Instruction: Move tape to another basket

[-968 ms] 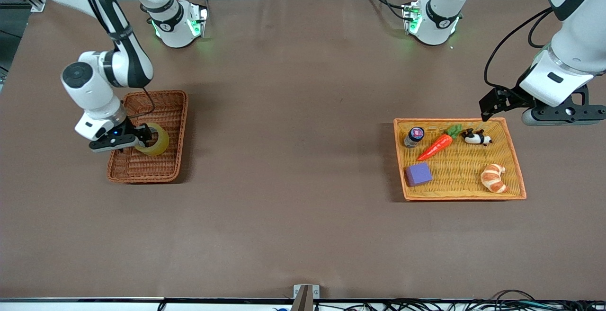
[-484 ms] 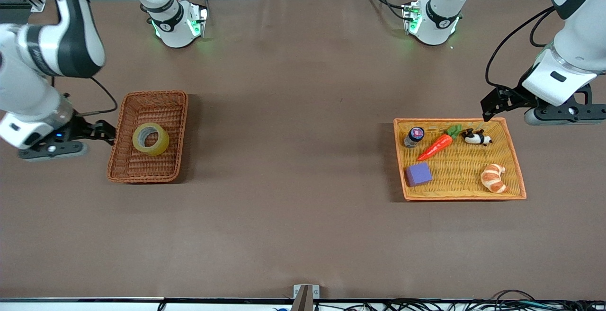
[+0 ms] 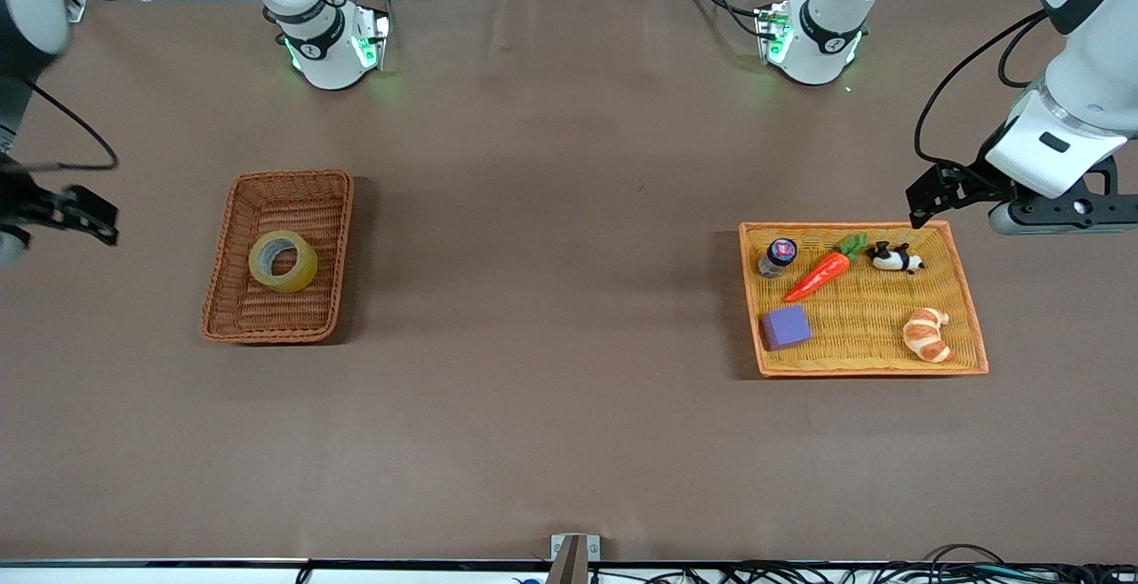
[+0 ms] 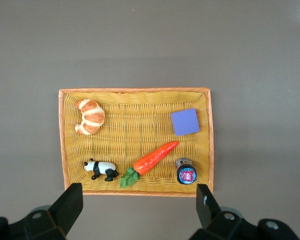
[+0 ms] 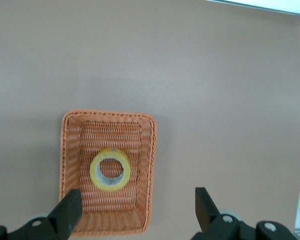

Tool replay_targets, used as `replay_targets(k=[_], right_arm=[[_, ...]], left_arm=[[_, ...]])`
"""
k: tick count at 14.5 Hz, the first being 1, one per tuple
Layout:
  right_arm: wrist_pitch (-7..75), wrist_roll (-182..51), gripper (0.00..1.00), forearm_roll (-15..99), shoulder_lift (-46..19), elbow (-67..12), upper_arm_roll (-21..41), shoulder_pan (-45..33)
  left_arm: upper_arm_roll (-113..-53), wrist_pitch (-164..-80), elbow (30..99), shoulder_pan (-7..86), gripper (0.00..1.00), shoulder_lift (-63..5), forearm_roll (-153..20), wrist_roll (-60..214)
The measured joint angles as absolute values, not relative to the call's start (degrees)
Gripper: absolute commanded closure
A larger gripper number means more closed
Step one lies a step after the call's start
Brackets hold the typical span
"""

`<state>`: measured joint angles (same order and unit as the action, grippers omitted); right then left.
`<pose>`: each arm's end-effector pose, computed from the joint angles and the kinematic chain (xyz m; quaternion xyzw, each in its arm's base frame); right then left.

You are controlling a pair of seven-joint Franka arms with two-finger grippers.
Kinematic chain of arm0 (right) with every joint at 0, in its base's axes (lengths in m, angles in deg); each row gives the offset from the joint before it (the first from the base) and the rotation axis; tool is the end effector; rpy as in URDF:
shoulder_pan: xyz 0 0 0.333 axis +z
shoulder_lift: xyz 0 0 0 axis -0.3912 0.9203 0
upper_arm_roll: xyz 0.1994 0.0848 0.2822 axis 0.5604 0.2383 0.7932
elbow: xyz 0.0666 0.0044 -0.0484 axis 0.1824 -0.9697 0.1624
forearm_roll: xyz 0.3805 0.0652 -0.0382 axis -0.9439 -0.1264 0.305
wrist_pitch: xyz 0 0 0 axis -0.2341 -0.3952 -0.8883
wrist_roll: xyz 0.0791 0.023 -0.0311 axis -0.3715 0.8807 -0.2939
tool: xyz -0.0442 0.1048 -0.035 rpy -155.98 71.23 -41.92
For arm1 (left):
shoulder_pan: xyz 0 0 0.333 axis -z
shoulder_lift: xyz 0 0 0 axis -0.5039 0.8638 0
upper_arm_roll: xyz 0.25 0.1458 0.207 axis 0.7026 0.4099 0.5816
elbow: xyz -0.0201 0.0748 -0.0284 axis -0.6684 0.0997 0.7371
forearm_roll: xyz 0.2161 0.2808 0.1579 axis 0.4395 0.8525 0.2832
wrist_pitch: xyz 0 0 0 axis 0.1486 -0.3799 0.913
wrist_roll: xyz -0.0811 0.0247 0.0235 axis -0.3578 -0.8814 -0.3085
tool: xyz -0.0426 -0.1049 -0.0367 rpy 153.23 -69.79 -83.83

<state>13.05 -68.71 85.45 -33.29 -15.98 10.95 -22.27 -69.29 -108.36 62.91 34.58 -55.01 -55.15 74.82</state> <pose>0.5814 -0.0494 0.6392 0.9969 0.0425 0.0173 0.0640 0.5597 -0.0812 0.6169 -0.9983 0.0067 -0.0569 0.0132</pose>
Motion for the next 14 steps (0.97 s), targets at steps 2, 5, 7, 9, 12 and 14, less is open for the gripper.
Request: replay_targets(k=[2,5,7,9,12,14], right_arm=[[7.1,-67.6,0.00,83.6,-33.4,-12.9,11.1,-22.6],[0.0,-66.0,0.00,80.5,-33.7,-9.5,14.3,-26.2],[1.9,-65.0,0.00,80.2,-33.7,-9.9,15.5,-26.4],[4.8,-64.5,0.00,80.2,-33.9,-11.3,15.4,-25.8],[5.9,-64.4,0.00,80.2,-34.1,-12.5,12.8,-24.4],[6.1,-64.4,0.00,80.1,-34.1,-12.6,12.2,-23.9]], left_arm=[[-69.2,-107.9,62.8,33.9,0.00,-55.6,-55.1,74.8],[-69.2,-106.7,62.8,33.4,0.00,-56.9,-55.1,74.8],[-69.3,-106.4,62.4,33.4,0.00,-57.3,-55.1,74.8],[-69.4,-104.8,61.5,33.5,0.00,-57.3,-55.1,74.8],[-69.6,-103.6,61.1,33.5,0.00,-57.3,-55.2,74.8],[-69.6,-102.5,61.1,33.5,0.00,-57.3,-55.2,74.8]])
